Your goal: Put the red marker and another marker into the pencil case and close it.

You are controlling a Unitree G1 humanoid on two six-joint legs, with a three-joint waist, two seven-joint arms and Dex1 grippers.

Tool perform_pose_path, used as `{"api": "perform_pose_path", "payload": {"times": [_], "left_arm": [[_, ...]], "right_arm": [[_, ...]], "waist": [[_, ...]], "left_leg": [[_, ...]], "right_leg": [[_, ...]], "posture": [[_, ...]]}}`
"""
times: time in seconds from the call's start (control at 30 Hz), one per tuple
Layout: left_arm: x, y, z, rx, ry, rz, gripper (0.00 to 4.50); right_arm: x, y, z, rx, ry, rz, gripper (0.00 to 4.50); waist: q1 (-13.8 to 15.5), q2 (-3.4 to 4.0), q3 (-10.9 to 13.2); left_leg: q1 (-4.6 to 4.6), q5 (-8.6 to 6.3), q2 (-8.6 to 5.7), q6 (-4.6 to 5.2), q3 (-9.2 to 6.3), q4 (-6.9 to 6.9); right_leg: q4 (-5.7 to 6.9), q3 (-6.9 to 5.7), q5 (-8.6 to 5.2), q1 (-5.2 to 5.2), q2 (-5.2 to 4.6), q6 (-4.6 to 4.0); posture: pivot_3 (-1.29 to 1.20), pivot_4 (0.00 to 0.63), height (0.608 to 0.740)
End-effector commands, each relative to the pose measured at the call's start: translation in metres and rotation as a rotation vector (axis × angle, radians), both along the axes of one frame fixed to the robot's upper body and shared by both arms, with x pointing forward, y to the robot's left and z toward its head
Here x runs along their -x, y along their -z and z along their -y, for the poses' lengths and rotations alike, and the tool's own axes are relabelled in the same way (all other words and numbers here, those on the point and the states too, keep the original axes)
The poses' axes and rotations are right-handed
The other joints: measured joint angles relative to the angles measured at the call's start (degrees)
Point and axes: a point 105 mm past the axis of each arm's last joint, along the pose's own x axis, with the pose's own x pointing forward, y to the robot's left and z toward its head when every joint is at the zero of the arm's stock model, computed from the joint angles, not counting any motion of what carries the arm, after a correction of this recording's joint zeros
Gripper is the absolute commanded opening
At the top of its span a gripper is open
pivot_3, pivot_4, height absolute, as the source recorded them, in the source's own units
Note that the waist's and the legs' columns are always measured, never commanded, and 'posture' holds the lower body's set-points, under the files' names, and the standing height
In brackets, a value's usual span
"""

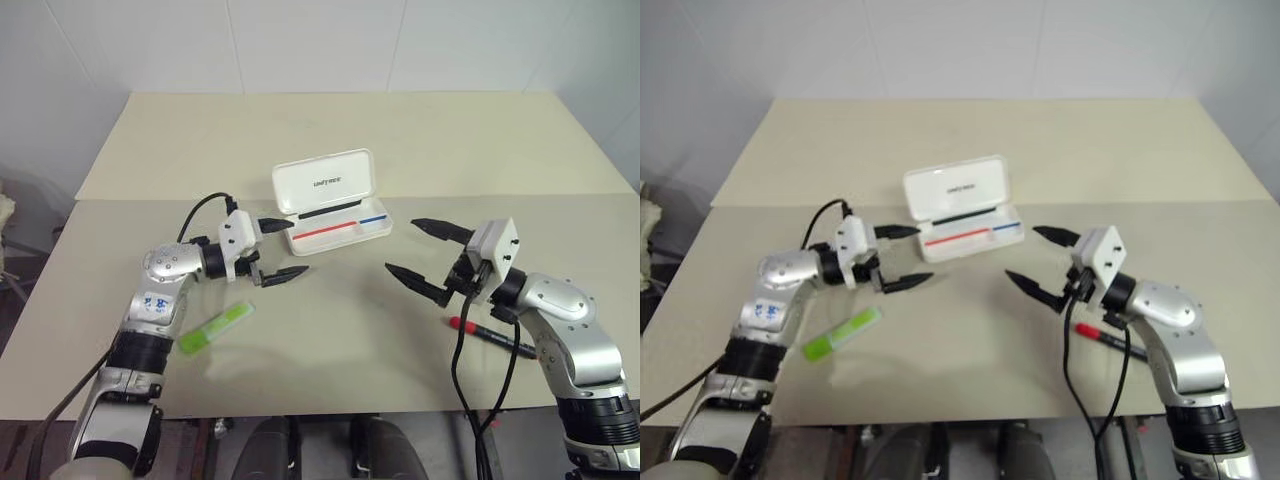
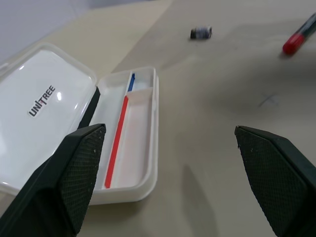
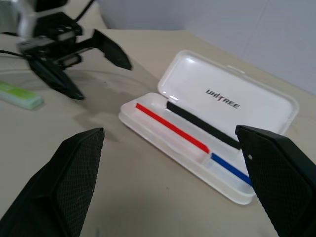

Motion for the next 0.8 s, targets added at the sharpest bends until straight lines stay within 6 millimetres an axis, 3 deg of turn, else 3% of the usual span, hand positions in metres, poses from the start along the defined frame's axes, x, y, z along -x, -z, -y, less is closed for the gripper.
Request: {"api": "perform_pose_path", "payload": {"times": [0.03, 0.13, 0.2, 0.43, 0.6, 0.8], "left_arm": [[-0.001, -0.012, 0.005, -0.011, 0.036, 0.051, 4.48], [0.000, -0.015, 0.007, 0.009, 0.055, 0.051, 3.85], [0.001, -0.017, 0.007, 0.016, 0.055, 0.055, 3.20], [0.000, -0.013, 0.002, -0.022, 0.055, 0.031, 3.20], [-0.016, -0.005, 0.002, -0.087, 0.017, -0.002, 3.20], [-0.027, 0.004, 0.015, -0.109, 0.038, -0.027, 3.20]], "right_arm": [[0.005, -0.011, 0.000, 0.013, -0.041, 0.032, 4.50], [0.003, -0.012, 0.006, 0.028, -0.034, 0.037, 4.50], [0.003, -0.013, 0.009, 0.037, -0.036, 0.039, 4.50], [0.004, -0.018, 0.018, 0.090, -0.086, 0.026, 4.50], [0.005, -0.025, 0.043, 0.172, -0.102, 0.014, 4.50], [0.005, -0.030, 0.042, 0.169, -0.096, 0.046, 4.50]], "waist": [[-0.06, 0.00, 0.00], [-0.20, 0.00, 0.00], [-0.27, 0.00, 0.00], [-0.18, 0.00, 0.00], [0.32, -0.01, 0.01], [0.66, -0.01, 0.01]], "left_leg": [[-0.01, -0.01, 0.00, 0.01, 0.00, 0.00], [-0.01, -0.01, 0.00, 0.03, 0.00, -0.02], [-0.01, -0.01, 0.00, 0.04, 0.00, -0.02], [-0.01, 0.00, 0.00, 0.06, 0.01, 0.06], [-0.03, 0.00, 0.00, 0.08, 0.01, 0.10], [-0.05, 0.00, 0.00, 0.08, 0.04, 0.08]], "right_leg": [[0.00, 0.00, 0.00, 0.00, 0.00, 0.00], [-0.03, -0.02, 0.00, -0.01, 0.00, 0.00], [-0.03, -0.03, 0.00, -0.02, 0.01, 0.00], [0.02, -0.05, 0.00, -0.01, 0.00, 0.01], [0.00, -0.08, 0.01, 0.01, 0.00, 0.01], [0.00, -0.13, 0.01, -0.02, 0.01, 0.02]], "posture": [[0.00, 0.150, 0.740], [0.00, 0.150, 0.740], [0.00, 0.150, 0.740], [0.00, 0.150, 0.740], [0.00, 0.150, 0.740], [0.00, 0.150, 0.740]]}}
